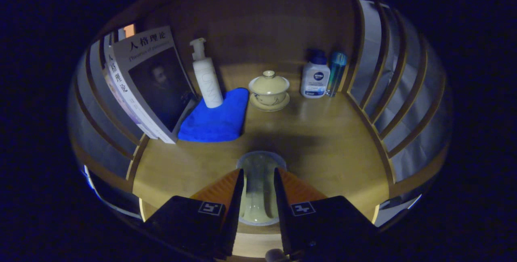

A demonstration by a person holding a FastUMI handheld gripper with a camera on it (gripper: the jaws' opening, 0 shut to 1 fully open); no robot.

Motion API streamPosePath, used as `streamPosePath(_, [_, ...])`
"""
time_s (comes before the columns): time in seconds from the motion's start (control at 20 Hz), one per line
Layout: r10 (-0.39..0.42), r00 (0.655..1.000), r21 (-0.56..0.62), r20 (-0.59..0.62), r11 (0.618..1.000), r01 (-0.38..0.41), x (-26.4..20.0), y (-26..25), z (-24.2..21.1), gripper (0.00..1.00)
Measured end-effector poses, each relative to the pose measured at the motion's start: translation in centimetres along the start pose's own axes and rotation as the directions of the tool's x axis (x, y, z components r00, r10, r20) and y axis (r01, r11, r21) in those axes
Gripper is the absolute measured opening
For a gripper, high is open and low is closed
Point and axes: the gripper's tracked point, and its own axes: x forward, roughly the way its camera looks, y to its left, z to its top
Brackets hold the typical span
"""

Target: Pull open the drawer, take out the items inside it, and place them on the countertop above the cabinet.

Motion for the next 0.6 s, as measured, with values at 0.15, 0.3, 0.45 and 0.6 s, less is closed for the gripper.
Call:
streamPosePath(0.15, [-0.012, 0.997, -0.047, 0.071, 0.999, 0.015, -1.6, 0.0, 0.3, 0.47])
streamPosePath(0.3, [0.008, 0.989, -0.058, 0.150, 0.998, 0.000, -4.1, 0.9, 0.2, 0.47])
streamPosePath(0.45, [0.041, 0.973, -0.080, 0.226, 0.997, -0.024, -6.9, 1.9, -0.4, 0.47])
streamPosePath(0.6, [0.066, 0.948, -0.111, 0.311, 0.993, -0.033, -10.2, 2.7, -1.4, 0.47])
